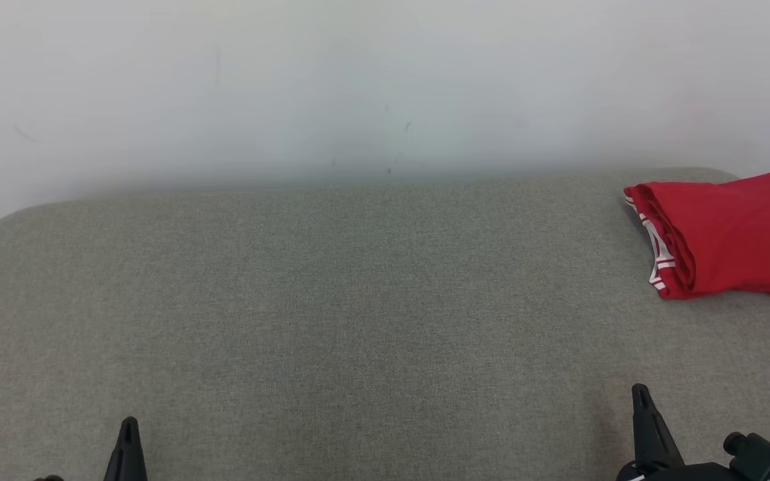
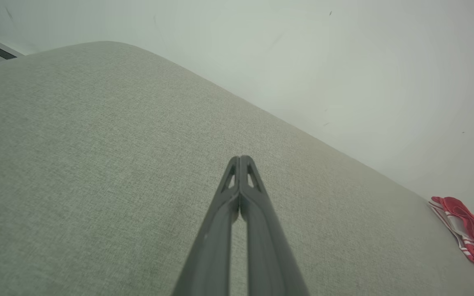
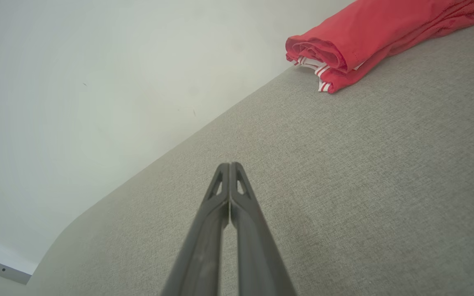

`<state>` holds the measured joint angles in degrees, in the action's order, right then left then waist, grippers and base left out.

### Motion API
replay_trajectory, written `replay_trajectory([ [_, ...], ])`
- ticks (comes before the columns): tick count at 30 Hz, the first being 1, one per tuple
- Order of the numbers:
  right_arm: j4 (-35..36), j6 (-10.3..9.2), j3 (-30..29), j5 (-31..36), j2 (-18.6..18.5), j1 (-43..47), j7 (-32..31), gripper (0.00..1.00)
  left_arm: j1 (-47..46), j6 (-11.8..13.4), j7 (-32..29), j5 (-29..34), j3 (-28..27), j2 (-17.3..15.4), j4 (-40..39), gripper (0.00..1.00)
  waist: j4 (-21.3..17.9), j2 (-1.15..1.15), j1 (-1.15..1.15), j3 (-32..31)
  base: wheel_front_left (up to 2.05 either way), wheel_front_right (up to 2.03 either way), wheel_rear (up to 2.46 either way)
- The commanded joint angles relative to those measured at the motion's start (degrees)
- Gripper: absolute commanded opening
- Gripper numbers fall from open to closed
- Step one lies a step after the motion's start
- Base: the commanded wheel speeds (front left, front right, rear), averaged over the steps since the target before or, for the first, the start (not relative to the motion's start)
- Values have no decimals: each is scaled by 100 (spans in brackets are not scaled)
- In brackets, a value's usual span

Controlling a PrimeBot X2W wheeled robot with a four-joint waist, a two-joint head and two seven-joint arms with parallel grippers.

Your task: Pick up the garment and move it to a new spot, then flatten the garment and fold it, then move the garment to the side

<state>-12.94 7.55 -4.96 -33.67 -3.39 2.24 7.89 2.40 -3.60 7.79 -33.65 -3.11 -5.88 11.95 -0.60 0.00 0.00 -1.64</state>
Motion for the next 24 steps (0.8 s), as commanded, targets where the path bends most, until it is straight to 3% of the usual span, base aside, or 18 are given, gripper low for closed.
replay_trajectory([
  [1, 63, -2, -21, -291, 3, -148, -59, 0, -167, -42, -55, -295, -43, -7, -51, 0, 1, 0, 0, 4, 0, 0, 0],
  [24, 15, -4, -65, -2037, 19, -381, -494, 0, -402, -152, -488, -2037, -141, 89, 26, 0, 15, 0, 0, 44, 0, 0, 0],
])
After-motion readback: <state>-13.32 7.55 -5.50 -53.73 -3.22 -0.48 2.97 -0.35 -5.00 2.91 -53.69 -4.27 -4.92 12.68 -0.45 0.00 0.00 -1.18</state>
